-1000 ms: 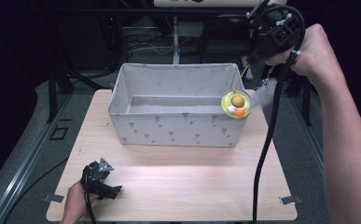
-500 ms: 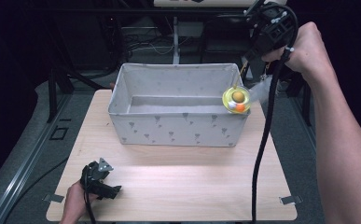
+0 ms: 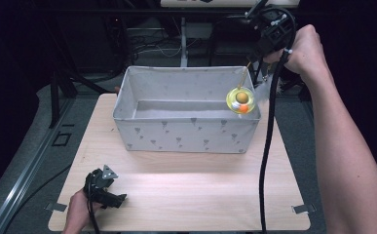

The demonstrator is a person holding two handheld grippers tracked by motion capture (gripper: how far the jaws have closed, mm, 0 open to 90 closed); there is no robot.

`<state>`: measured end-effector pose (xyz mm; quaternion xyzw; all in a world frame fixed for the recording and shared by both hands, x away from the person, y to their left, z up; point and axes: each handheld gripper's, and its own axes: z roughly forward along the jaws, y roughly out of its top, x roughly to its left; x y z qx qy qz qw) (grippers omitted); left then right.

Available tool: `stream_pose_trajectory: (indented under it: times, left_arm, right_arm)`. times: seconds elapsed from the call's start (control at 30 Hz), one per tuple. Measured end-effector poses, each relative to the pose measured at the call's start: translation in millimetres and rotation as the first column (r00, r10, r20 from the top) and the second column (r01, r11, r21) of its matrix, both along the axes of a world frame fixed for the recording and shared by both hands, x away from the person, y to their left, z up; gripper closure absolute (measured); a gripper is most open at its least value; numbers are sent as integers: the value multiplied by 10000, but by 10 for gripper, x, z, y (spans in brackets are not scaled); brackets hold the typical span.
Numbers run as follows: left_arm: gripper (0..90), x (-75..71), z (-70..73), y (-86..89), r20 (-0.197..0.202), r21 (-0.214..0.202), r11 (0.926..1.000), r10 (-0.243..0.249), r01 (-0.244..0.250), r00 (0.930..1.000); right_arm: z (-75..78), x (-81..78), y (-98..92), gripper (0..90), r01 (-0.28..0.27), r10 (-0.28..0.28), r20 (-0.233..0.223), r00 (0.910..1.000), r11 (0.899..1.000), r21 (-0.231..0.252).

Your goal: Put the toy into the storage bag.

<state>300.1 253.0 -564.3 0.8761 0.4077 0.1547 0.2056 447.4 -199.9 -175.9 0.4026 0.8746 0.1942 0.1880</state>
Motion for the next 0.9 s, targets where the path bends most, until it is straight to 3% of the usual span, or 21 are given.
stream_pose_trajectory:
  times: [0.4, 0.63, 0.9]
  left_arm:
    - [28, 2, -5, -6, -23, -14, 10000, -52, 52, 10000]
    - [28, 1, -5, -6, -26, -9, 10000, -74, 74, 10000]
    - [29, 2, -4, -5, -22, 5, 10000, -82, 82, 10000]
  right_arm:
    - [-259, 210, 25, 881, 175, -176, -151, 9997, 9998, -7]
    - [-476, 342, 41, 880, 284, -296, -375, 9989, 9991, -327]
    - [-724, 461, 17, 880, 419, -427, -522, 9977, 9990, -156]
